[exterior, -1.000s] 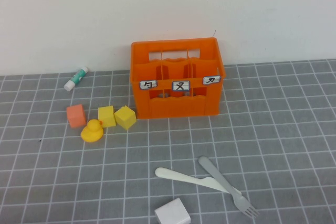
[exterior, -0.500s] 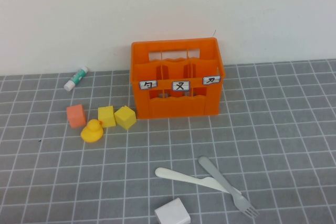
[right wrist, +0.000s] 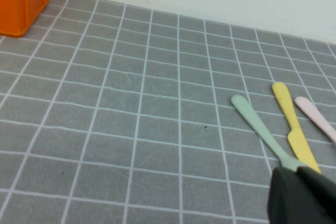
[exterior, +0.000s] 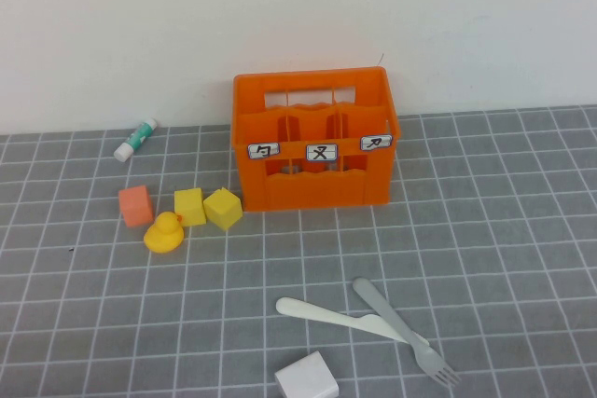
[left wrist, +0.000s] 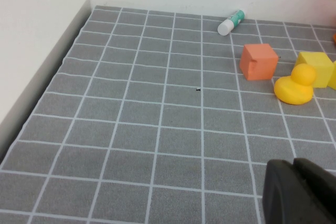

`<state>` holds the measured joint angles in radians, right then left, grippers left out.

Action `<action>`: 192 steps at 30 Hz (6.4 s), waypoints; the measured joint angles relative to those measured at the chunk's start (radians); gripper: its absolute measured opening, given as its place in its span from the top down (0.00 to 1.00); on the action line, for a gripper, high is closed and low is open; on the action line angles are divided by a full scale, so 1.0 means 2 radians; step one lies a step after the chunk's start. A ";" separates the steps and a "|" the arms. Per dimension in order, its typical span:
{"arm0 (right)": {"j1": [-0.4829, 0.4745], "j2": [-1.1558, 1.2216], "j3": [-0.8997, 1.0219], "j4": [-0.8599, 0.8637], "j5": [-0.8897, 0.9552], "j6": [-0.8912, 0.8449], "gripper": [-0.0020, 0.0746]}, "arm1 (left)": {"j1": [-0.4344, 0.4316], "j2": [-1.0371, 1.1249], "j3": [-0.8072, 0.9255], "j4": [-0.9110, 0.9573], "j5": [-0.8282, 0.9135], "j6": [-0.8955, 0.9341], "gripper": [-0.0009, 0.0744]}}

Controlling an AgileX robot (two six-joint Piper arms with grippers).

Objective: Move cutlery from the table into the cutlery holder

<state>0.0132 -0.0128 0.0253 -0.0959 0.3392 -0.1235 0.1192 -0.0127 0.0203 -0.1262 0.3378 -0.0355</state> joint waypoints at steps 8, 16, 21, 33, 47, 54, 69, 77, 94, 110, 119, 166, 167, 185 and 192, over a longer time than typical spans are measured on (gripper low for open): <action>0.000 0.000 0.000 0.000 0.000 0.000 0.98 | 0.014 0.000 0.000 0.000 0.000 0.000 0.99; 0.000 0.000 0.000 0.000 0.000 0.000 0.98 | 0.025 0.000 0.000 0.000 0.000 0.000 0.99; 0.000 0.000 0.000 0.000 0.000 0.000 0.98 | 0.025 0.000 0.000 0.000 0.000 0.000 0.99; 0.000 0.000 0.000 0.000 0.000 0.000 0.98 | 0.015 0.000 0.000 0.000 0.000 -0.001 0.99; 0.000 0.000 0.001 0.188 -0.051 0.219 0.98 | 0.014 0.000 0.000 0.000 0.000 -0.001 0.99; 0.000 0.000 0.001 0.262 -0.078 0.233 0.98 | 0.014 0.000 0.000 0.000 0.000 -0.001 0.99; 0.000 0.002 -0.019 0.229 0.004 0.130 0.98 | 0.014 0.000 0.000 0.000 0.000 -0.001 0.99; 0.000 0.138 -0.148 0.218 0.139 0.009 0.98 | 0.014 0.000 0.000 0.000 0.000 -0.001 0.99; 0.003 0.533 -0.505 0.224 0.403 -0.249 0.98 | 0.014 0.000 0.000 0.000 0.000 -0.001 0.99; 0.219 0.802 -0.670 0.064 0.412 -0.124 0.98 | 0.014 0.000 0.000 0.000 0.000 -0.001 0.99; 0.273 0.934 -0.752 0.033 0.408 -0.082 0.98 | 0.014 0.000 0.000 0.000 0.000 -0.001 0.99; 0.309 1.108 -0.796 0.041 0.278 0.013 0.66 | 0.014 0.000 0.000 0.000 0.000 -0.001 0.99; 0.309 1.108 -0.796 0.040 0.279 0.013 0.71 | 0.014 0.000 0.000 0.000 0.000 -0.001 0.99; 0.325 0.863 -0.683 0.098 0.169 -0.049 0.71 | 0.014 0.000 0.000 0.000 0.000 -0.001 0.99; 0.330 0.796 -0.545 0.177 -0.201 -0.060 0.71 | 0.014 0.000 0.000 0.000 0.000 -0.001 0.99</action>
<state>0.6728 1.5799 -1.0642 0.2575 -0.0631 -0.2440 0.1479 -0.0127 0.0203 -0.1262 0.3378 -0.0369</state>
